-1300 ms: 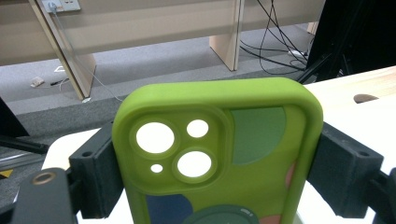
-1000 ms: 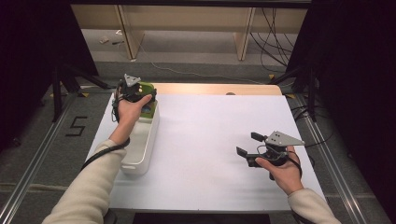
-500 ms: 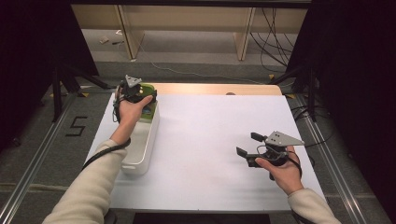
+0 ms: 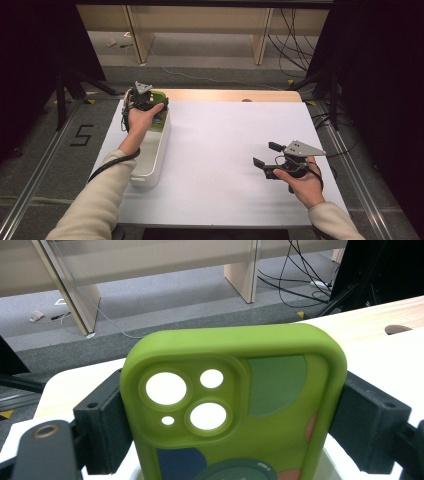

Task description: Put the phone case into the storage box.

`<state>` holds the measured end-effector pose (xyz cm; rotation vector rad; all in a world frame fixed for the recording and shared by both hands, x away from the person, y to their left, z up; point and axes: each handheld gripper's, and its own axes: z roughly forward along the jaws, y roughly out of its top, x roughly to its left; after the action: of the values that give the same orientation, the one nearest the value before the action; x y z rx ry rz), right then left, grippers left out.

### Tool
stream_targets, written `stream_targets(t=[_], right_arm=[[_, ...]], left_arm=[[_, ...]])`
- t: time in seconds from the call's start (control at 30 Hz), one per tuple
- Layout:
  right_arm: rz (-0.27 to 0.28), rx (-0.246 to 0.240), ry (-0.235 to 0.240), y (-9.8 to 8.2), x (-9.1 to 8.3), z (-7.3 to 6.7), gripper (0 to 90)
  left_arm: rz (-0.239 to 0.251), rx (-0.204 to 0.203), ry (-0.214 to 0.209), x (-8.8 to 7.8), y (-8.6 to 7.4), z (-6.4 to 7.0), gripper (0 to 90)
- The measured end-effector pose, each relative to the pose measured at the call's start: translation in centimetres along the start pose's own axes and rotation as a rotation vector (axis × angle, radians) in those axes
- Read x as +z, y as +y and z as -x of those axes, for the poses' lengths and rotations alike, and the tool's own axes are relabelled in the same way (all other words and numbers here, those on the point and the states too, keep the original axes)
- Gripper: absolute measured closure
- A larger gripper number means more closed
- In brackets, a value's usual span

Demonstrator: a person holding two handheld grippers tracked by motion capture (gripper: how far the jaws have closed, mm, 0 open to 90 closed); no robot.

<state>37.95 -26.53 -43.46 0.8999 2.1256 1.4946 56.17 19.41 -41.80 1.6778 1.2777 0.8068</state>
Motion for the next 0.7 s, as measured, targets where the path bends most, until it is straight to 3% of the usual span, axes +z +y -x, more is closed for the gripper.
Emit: stream_targets(t=[0.7], right_arm=[[-0.004, -0.001, 0.003, -0.01, 0.01, -0.02, 15.8]], left_arm=[[-0.029, -0.008, -0.002, 0.48, -0.44, -0.1, 14.8]])
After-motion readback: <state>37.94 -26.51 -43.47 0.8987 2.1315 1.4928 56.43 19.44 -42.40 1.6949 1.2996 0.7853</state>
